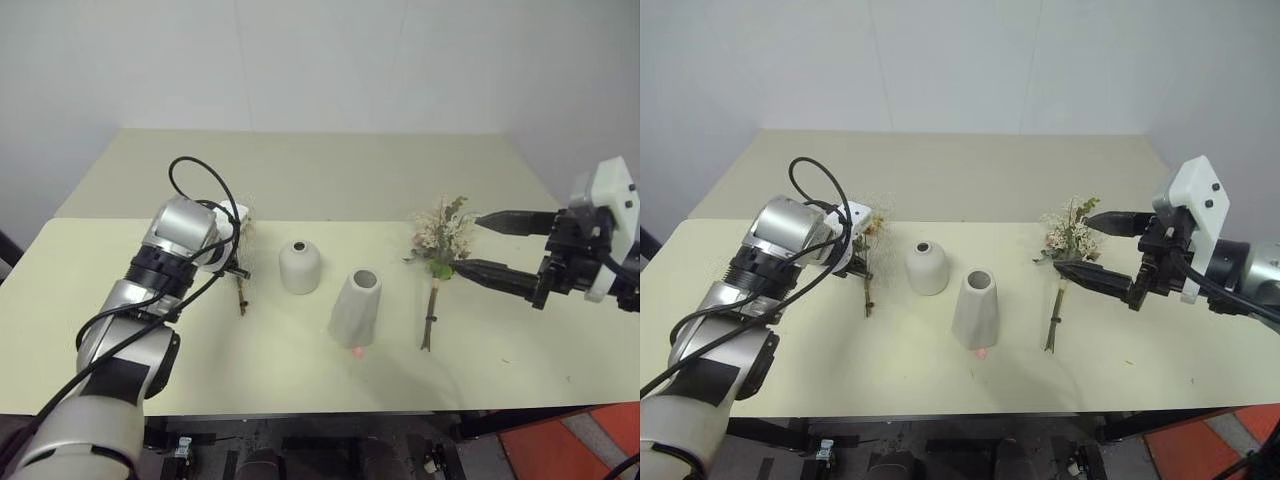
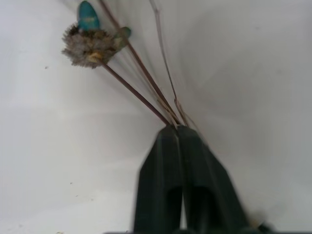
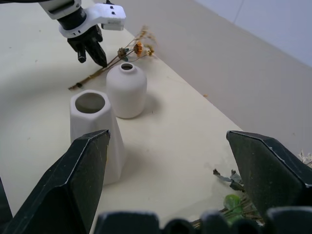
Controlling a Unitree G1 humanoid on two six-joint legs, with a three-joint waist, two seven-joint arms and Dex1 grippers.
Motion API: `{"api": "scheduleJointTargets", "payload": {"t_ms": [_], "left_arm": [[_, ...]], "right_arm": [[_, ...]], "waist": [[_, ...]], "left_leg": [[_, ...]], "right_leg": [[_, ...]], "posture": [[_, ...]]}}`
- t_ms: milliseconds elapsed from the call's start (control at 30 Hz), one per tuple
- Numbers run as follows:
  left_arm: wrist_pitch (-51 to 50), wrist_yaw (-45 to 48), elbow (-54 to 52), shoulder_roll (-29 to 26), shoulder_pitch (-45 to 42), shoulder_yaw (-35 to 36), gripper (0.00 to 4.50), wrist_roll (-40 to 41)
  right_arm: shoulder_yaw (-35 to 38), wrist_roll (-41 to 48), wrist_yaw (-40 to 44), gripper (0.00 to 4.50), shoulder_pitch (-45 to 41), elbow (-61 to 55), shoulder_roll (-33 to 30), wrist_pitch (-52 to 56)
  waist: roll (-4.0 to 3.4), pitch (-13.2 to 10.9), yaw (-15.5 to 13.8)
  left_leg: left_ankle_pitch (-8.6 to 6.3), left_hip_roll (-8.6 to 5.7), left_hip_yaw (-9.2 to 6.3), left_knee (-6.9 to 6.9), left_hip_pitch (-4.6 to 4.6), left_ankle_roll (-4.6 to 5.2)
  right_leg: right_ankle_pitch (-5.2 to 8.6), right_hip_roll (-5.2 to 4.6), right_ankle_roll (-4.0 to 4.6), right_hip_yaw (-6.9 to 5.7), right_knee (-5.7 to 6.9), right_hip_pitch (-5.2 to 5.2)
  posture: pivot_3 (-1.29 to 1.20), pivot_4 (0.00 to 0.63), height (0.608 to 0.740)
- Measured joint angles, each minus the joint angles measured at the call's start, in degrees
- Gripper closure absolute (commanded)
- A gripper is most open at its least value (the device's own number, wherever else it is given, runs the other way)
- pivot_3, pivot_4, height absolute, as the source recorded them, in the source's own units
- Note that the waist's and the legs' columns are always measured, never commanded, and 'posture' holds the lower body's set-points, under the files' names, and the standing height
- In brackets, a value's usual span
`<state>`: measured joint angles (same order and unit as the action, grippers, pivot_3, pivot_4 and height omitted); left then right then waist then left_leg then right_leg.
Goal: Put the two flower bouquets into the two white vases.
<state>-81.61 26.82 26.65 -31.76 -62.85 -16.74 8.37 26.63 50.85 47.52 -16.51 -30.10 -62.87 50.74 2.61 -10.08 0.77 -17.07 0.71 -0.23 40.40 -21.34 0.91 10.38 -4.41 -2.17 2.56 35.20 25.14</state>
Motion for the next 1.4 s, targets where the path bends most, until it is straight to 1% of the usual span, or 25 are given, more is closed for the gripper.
{"api": "scheduleJointTargets", "payload": {"t_ms": [67, 200, 300, 367, 467, 567, 600, 633, 700, 767, 833, 967, 1000, 1033, 1067, 1100, 1167, 1233, 1333, 1400], "left_arm": [[0.7, -0.9, -0.1, -0.5, 0.7, 1.3, 4.46, -0.2], [4.4, -3.5, -2.4, -1.6, 3.1, 6.7, 4.46, -1.0], [10.7, -4.1, -6.6, -1.7, 6.5, 11.5, 4.46, -0.8], [16.4, -4.8, -10.7, -1.0, 9.7, 16.4, 4.46, 0.2], [28.3, -4.7, -15.7, 1.0, 13.7, 23.4, 4.46, 2.7], [35.5, -3.6, -17.4, 2.0, 14.4, 27.9, 4.46, 5.4], [36.3, -2.4, -17.6, 1.9, 14.3, 29.2, 4.46, 6.7], [35.6, -0.5, -17.4, 0.9, 14.0, 29.4, 4.46, 8.1], [32.1, 3.2, -16.3, -2.5, 12.5, 27.8, 4.46, 9.3], [28.7, 4.6, -14.8, -5.1, 10.7, 24.4, 4.46, 8.4], [27.1, 4.9, -14.0, -5.8, 10.4, 22.0, 4.46, 7.4], [19.8, 6.1, -9.2, -6.9, 7.2, 14.3, 3.6, 5.1], [17.9, 6.8, -7.5, -7.2, 5.4, 12.0, 3.21, 4.4], [17.0, 7.3, -7.0, -7.3, 4.3, 10.7, 2.99, 4.1], [16.7, 7.9, -6.3, -7.5, 3.1, 9.2, 2.65, 3.4], [16.6, 8.3, -5.4, -7.6, 1.9, 7.8, 2.41, 2.7], [15.8, 9.2, -2.5, -7.4, -1.0, 4.0, 1.71, 0.8], [14.6, 9.5, 1.3, -6.3, -3.4, 1.8, 1.12, -0.7], [14.0, 8.9, 7.9, -3.8, -5.9, -0.3, 0.11, -2.8], [14.1, 8.6, 11.3, -2.3, -6.6, -1.1, 0.05, -4.0]], "right_arm": [[0.3, 0.0, 0.1, 0.0, 0.8, 0.3, 0.0, 0.0], [1.1, -0.1, 0.2, 0.0, 2.1, 1.0, 0.0, 0.0], [1.2, -0.1, 0.2, 0.0, 2.4, 1.4, 0.0, 0.0], [1.6, -0.2, 0.2, 0.0, 3.4, 1.5, 0.0, 0.0], [2.1, -0.1, -0.1, 0.0, 3.9, 1.4, 0.0, 0.0], [3.6, -0.1, -0.4, 0.0, 4.9, 1.3, 0.0, 0.1], [4.0, -0.1, -0.5, 0.0, 5.5, 1.1, 0.0, 0.2], [4.3, 0.0, -0.7, 0.0, 6.0, 0.8, 0.0, 0.5], [4.7, 0.2, -1.5, 0.0, 6.5, 0.0, 0.0, 1.0], [5.7, 0.6, -2.0, 0.0, 6.7, -0.5, 0.2, 1.2], [6.1, 1.0, -2.5, 0.0, 6.9, -0.8, 0.2, 1.3], [6.4, 1.6, -2.9, 0.0, 8.1, -1.1, 0.4, 1.7], [6.4, 1.9, -3.2, 0.0, 8.2, -1.2, 0.5, 1.8], [6.4, 2.1, -3.5, 0.0, 8.1, -1.3, 0.5, 1.9], [6.4, 2.2, -3.8, 0.0, 8.1, -1.4, 0.6, 1.9], [6.4, 2.3, -4.0, 0.0, 8.1, -1.4, 0.6, 1.9], [6.4, 2.3, -4.0, 0.0, 8.1, -1.4, 0.6, 1.9], [6.3, 2.3, -3.9, 0.0, 8.1, -1.2, 0.6, 1.9], [5.4, 2.3, -3.6, 0.0, 7.1, -0.4, 0.2, 1.9], [5.1, 2.3, -3.1, 0.0, 5.7, 0.4, -0.6, 1.9]], "waist": [[0.0, 0.0, 0.0], [0.0, 0.0, -0.1], [0.0, 0.0, -0.1], [0.0, 0.0, -0.2], [0.0, 0.0, -0.4], [0.0, 0.0, -0.7], [0.0, 0.0, -0.8], [0.0, 0.0, -0.8], [-0.01, 0.0, -0.7], [-0.01, 0.0, -0.7], [-0.02, 0.0, -0.7], [0.0, 0.0, -0.8], [0.0, 0.0, -0.8], [0.0, 0.0, -0.8], [0.0, 0.0, -0.7], [0.0, 0.0, -0.7], [0.0, 0.0, -0.7], [0.0, 0.0, -0.7], [0.0, 0.0, -0.6], [0.0, 0.0, -0.3]], "left_leg": [[0.0, 0.0, -0.01, 0.0, 0.0, 0.0], [0.01, 0.01, 0.0, 0.01, 0.02, -0.01], [0.02, 0.02, 0.0, 0.0, 0.01, -0.03], [0.02, 0.03, -0.01, 0.01, 0.0, -0.04], [0.05, 0.03, 0.02, 0.01, 0.0, -0.08], [0.06, 0.02, 0.02, 0.01, 0.02, -0.1], [0.05, 0.02, 0.03, 0.01, 0.04, -0.1], [0.06, 0.02, 0.03, 0.01, 0.03, -0.1], [0.05, 0.01, 0.03, 0.01, 0.05, -0.1], [0.06, 0.0, 0.03, 0.01, 0.08, -0.1], [0.05, 0.0, 0.02, 0.01, 0.13, -0.1], [0.06, 0.0, 0.0, 0.01, 0.08, -0.1], [0.05, 0.0, 0.0, 0.01, 0.05, -0.1], [0.06, 0.0, 0.0, 0.01, 0.05, -0.1], [0.05, 0.0, 0.0, 0.0, 0.05, -0.1], [0.05, 0.0, 0.0, 0.0, 0.05, -0.09], [0.05, 0.0, 0.01, 0.01, 0.06, -0.1], [0.05, 0.0, 0.01, 0.01, 0.06, -0.09], [0.05, 0.0, 0.01, 0.01, 0.05, -0.09], [0.05, 0.0, 0.01, 0.0, 0.02, -0.09]], "right_leg": [[0.0, 0.0, 0.0, 0.0, 0.01, 0.0], [-0.02, -0.02, 0.02, 0.0, 0.01, -0.01], [-0.04, -0.03, 0.03, 0.0, 0.01, 0.0], [-0.05, -0.04, 0.04, -0.01, 0.0, 0.0], [-0.13, -0.06, 0.06, 0.0, -0.06, 0.0], [-0.16, -0.05, 0.06, -0.01, -0.07, -0.02], [-0.16, -0.03, 0.06, -0.01, -0.07, -0.04], [-0.16, -0.03, 0.06, -0.01, -0.06, -0.04], [-0.16, -0.01, 0.05, -0.01, -0.06, -0.04], [-0.15, -0.02, 0.04, -0.01, -0.07, -0.1], [-0.15, -0.01, 0.03, -0.01, -0.09, -0.15], [-0.15, 0.0, 0.03, -0.04, -0.1, -0.13], [-0.15, 0.0, 0.03, -0.05, -0.11, -0.12], [-0.15, 0.0, 0.03, -0.05, -0.12, -0.12], [-0.14, 0.0, 0.03, -0.04, -0.12, -0.11], [-0.14, 0.0, 0.03, -0.04, -0.12, -0.11], [-0.14, 0.0, 0.03, -0.04, -0.12, -0.12], [-0.14, 0.01, 0.02, -0.04, -0.12, -0.12], [-0.14, 0.01, 0.02, -0.03, -0.12, -0.11], [-0.14, 0.01, 0.02, -0.03, -0.13, -0.09]], "posture": [[0.0, 0.15, 0.74], [0.0, 0.15, 0.74], [0.0, 0.15, 0.74], [0.0, 0.15, 0.74], [0.0, 0.15, 0.74], [0.0, 0.15, 0.74], [0.0, 0.15, 0.74], [0.0, 0.15, 0.74], [0.0, 0.15, 0.74], [0.0, 0.15, 0.74], [0.0, 0.15, 0.74], [0.0, 0.15, 0.74], [0.0, 0.15, 0.74], [0.0, 0.15, 0.74], [0.0, 0.15, 0.74], [0.0, 0.15, 0.74], [0.0, 0.15, 0.74], [0.0, 0.15, 0.74], [0.0, 0.15, 0.74], [0.0, 0.15, 0.74]]}}
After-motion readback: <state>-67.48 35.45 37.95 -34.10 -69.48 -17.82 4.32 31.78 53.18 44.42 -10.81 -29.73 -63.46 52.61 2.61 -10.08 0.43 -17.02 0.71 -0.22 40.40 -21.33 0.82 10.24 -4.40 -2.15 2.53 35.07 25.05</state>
